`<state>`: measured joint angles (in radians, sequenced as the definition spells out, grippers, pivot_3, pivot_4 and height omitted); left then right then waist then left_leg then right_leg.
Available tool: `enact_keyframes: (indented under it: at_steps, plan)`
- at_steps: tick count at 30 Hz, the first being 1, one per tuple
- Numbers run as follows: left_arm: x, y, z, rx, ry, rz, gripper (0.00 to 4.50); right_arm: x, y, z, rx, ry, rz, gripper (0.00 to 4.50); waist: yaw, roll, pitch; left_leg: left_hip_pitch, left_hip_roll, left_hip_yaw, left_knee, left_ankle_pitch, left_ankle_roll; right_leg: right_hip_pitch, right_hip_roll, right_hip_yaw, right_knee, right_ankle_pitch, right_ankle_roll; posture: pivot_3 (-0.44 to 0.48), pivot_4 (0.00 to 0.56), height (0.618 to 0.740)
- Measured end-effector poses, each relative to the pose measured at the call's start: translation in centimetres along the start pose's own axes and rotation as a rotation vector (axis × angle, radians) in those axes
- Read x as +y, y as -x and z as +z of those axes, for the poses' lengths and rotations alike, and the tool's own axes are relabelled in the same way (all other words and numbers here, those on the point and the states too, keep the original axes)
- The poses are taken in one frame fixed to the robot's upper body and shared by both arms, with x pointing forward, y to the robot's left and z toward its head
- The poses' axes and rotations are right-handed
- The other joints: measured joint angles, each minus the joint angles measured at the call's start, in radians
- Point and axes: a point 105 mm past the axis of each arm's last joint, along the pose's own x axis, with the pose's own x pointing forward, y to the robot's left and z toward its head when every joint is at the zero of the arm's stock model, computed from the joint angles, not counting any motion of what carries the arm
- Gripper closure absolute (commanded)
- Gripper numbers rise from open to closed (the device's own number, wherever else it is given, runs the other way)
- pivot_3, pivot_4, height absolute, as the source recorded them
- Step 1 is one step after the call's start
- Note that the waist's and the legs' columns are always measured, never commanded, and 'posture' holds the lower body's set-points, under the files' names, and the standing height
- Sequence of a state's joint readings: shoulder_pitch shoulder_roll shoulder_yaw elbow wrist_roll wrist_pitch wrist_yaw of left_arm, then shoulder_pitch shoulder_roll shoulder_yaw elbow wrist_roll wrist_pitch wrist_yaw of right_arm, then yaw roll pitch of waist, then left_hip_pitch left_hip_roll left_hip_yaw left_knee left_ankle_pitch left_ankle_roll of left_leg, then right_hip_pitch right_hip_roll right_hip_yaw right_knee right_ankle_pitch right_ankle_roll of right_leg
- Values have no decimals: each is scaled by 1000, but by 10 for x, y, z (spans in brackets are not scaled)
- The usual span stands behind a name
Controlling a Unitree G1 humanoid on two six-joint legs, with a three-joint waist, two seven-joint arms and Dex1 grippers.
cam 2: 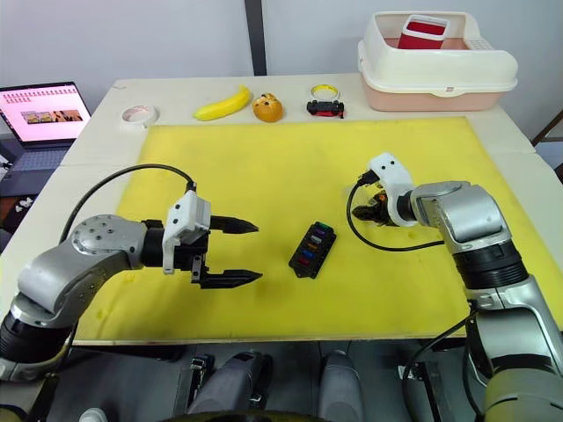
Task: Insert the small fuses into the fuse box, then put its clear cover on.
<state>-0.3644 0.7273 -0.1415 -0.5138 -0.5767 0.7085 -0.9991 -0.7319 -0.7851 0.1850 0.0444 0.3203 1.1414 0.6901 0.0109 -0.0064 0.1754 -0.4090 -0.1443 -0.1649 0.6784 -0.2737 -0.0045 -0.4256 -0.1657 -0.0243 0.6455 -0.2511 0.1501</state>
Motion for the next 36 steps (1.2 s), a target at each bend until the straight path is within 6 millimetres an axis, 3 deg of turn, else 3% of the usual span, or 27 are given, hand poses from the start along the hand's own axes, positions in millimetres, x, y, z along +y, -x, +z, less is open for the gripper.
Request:
enact_keyframes:
  at_steps: [7, 13, 19, 27, 36]
  plan:
    - [-16, -26, -9, -21, 83, 38, 0, 12, 26, 19, -38, 166, -17, 2799, 3, 0, 0, 0, 0, 0, 0, 0, 0, 0, 0, 1, 0, 0, 0, 0, 150, 740]
    - [-16, -61, -23, 17, 103, 186, 0, 34, 46, 35, -83, 215, 5, 2799, 3, 0, 0, 0, 0, 0, 0, 0, 0, 0, 0, 1, 0, 0, 0, 0, 150, 740]
    - [-14, -77, -28, 36, 113, 257, 0, 50, 55, 47, -112, 239, 21, 2799, 3, 0, 0, 0, 0, 0, 0, 0, 0, 0, 0, 1, 0, 0, 0, 0, 150, 740]
    - [-19, -94, -34, 41, 153, 344, 0, 51, 71, 63, -150, 234, -4, 2799, 5, 0, 0, 0, 0, 1, 0, 0, 0, 0, 0, 1, 0, 0, 0, 0, 150, 740]
    - [-9, -117, -34, 40, 142, 475, 0, 48, 79, 69, -147, 238, -36, 2799, 6, 0, 0, 0, -1, 1, 0, 0, 0, 0, 0, 1, 0, 0, 0, 0, 150, 740]
